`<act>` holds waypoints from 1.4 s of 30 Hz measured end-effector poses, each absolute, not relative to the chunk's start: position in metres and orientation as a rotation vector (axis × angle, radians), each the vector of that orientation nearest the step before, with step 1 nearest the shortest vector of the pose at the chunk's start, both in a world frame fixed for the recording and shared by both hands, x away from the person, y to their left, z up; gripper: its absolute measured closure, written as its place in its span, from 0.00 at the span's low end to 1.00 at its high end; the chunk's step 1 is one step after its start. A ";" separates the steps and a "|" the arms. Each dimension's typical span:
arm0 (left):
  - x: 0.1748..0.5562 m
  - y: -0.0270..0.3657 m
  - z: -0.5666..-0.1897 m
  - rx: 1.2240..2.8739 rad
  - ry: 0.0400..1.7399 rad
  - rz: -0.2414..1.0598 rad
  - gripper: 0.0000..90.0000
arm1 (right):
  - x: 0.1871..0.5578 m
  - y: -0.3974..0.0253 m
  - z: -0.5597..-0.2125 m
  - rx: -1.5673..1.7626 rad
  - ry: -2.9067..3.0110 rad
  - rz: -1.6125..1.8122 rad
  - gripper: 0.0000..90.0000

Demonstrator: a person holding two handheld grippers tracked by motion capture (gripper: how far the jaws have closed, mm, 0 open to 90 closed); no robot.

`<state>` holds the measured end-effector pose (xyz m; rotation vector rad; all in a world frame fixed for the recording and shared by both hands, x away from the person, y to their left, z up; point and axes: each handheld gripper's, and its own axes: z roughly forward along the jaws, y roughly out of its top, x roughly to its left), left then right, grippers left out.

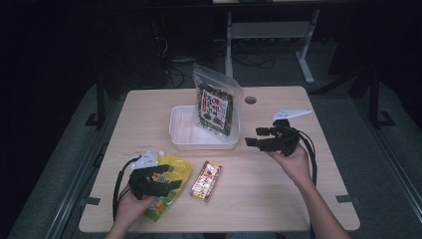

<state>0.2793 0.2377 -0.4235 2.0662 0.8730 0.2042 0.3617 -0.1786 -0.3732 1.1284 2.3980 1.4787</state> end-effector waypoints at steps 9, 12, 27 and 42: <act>0.279 0.241 -0.422 2.062 0.882 0.215 0.23 | 0.354 -0.167 -0.378 1.084 2.441 1.466 0.35; 0.280 0.242 -0.422 2.062 0.881 0.215 0.23 | 0.352 -0.165 -0.379 1.073 2.448 1.466 0.34; 0.278 0.248 -0.422 2.065 0.896 0.238 0.22 | 0.346 -0.141 -0.381 1.016 2.526 1.448 0.33; 0.276 0.259 -0.423 2.069 0.928 0.260 0.23 | 0.345 -0.104 -0.387 0.969 2.610 1.443 0.33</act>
